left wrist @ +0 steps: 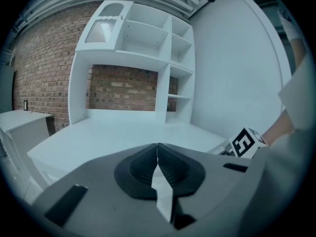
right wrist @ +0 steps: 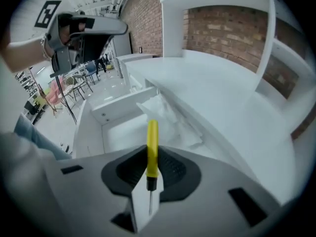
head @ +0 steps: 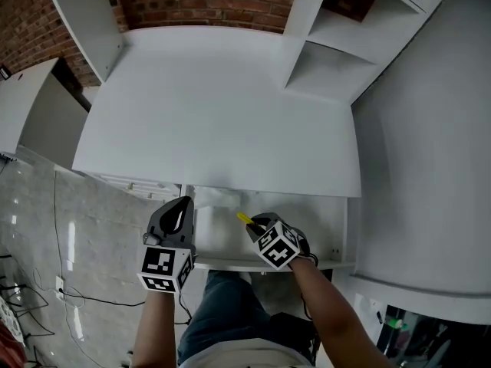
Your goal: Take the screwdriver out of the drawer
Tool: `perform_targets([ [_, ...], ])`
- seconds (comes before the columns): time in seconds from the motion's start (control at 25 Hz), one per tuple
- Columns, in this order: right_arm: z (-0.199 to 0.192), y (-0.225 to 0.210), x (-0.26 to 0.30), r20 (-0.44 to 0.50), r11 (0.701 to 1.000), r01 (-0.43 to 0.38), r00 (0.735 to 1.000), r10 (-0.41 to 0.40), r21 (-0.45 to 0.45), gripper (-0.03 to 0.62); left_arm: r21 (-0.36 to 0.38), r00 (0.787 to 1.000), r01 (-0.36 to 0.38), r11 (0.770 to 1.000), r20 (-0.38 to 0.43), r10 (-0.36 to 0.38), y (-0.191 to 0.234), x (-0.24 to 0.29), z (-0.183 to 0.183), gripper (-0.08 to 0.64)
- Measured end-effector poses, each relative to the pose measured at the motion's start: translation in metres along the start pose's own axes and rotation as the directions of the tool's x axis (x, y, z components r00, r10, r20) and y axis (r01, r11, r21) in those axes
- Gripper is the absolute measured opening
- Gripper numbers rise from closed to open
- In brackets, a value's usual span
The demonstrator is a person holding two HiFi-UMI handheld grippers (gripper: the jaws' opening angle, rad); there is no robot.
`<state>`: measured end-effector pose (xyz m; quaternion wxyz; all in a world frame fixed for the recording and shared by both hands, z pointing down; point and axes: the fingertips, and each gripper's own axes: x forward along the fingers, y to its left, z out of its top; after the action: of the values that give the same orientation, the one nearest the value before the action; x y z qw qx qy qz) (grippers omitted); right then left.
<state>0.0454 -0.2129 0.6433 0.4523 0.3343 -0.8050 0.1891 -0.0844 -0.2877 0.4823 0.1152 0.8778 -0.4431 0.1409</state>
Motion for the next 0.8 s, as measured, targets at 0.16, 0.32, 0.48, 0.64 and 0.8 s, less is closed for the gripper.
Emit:
perform_targets([
  [0.16, 0.017, -0.015, -0.035, 0.089, 0.997, 0.032, 0.995, -0.039, 0.074, 0.075, 0.022, 1.0, 0.018, 1.0, 0.024, -0.019, -0.007, 0.001, 0.017, 0.012],
  [0.32, 0.034, -0.036, -0.073, 0.213, 0.972, 0.041, 0.973, -0.092, 0.232, 0.075, 0.022, 0.999, 0.045, 0.999, 0.027, -0.046, -0.018, 0.004, 0.028, 0.014],
  [0.48, 0.047, -0.062, -0.113, 0.307, 0.935, 0.086, 0.931, -0.198, 0.343, 0.075, 0.04, 0.997, 0.066, 0.997, 0.043, -0.068, -0.027, 0.01, 0.04, 0.014],
  [0.64, 0.043, -0.095, -0.128, 0.308, 0.888, 0.156, 0.9, -0.309, 0.433, 0.077, 0.051, 0.995, 0.086, 0.995, 0.041, -0.088, -0.035, 0.02, 0.044, 0.014],
  [0.8, 0.03, -0.135, -0.128, 0.253, 0.82, 0.219, 0.881, -0.399, 0.528, 0.077, 0.061, 0.994, 0.095, 0.994, 0.052, -0.098, -0.04, 0.03, 0.046, 0.014],
])
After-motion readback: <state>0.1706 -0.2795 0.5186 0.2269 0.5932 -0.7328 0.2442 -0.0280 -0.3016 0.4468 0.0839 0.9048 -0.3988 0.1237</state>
